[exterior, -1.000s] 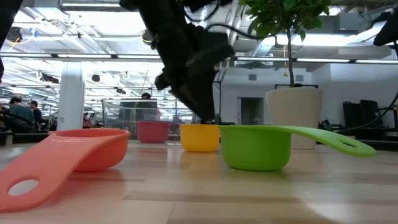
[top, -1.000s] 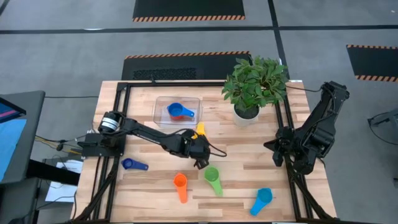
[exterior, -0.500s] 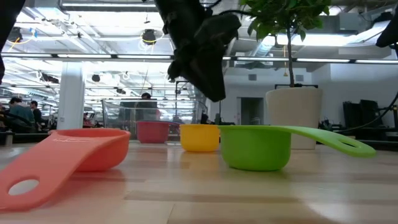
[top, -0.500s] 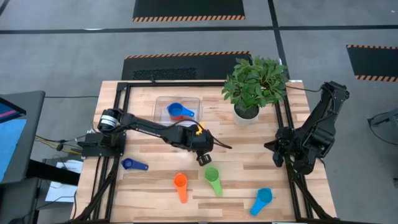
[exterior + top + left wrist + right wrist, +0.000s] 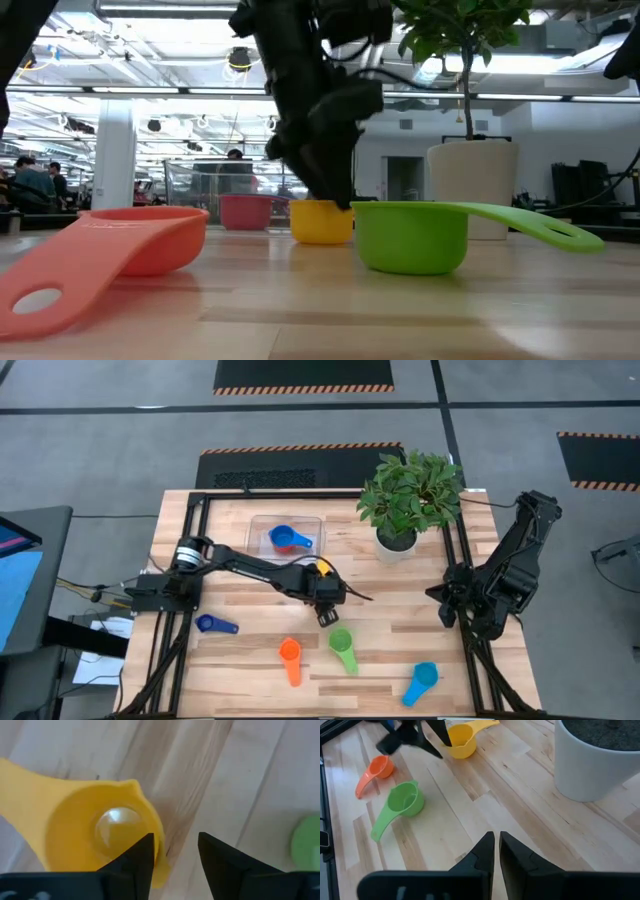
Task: Nest measuring cups in basket
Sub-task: Stack the yellow measuring cups on top of the blue measuring cup in the transparent bin
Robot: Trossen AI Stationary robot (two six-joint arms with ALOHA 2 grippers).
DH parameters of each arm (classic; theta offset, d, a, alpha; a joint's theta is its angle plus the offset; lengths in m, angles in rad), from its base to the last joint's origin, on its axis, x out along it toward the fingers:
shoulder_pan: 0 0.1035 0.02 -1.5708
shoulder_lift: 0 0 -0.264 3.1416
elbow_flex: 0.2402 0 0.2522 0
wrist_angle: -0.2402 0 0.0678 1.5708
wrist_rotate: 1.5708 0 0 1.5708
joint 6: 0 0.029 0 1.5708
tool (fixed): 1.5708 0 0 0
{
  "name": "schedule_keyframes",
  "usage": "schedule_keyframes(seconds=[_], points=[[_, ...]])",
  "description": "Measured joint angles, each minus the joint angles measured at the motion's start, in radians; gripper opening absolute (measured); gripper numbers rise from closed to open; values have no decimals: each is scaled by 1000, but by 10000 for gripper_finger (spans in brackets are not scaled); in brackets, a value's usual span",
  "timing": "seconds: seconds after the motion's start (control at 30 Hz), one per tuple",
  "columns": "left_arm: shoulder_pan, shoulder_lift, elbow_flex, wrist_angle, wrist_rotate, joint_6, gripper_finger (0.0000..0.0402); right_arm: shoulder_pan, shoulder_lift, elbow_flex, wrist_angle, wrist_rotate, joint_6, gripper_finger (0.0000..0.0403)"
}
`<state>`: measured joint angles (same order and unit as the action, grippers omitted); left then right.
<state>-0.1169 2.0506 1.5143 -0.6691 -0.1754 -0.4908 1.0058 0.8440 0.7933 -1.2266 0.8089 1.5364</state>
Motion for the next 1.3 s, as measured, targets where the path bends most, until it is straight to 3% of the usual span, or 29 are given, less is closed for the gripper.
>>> schedule_keyframes(seconds=[0.3,0.4,0.5,0.6,0.77,0.9,1.03,1.23,1.3], points=[[5,19,1,1,-111,29,144,0,0,0,-4,0,0,54],[15,19,1,0,-106,43,135,0,0,0,-8,0,0,54],[27,31,1,0,-67,53,96,0,0,0,-11,0,0,54],[30,41,2,6,-48,56,25,0,0,0,-15,0,0,54],[26,42,21,-18,-9,88,4,0,0,0,-14,0,0,54],[13,17,129,-156,-9,152,2,0,0,0,-14,0,22,54],[-21,-4,317,-388,2,303,2,0,0,0,-6,0,34,54],[-55,-6,535,-862,-211,592,1,0,0,0,41,1,34,54],[-36,-16,540,-910,-283,672,1,0,0,0,60,1,34,54]])
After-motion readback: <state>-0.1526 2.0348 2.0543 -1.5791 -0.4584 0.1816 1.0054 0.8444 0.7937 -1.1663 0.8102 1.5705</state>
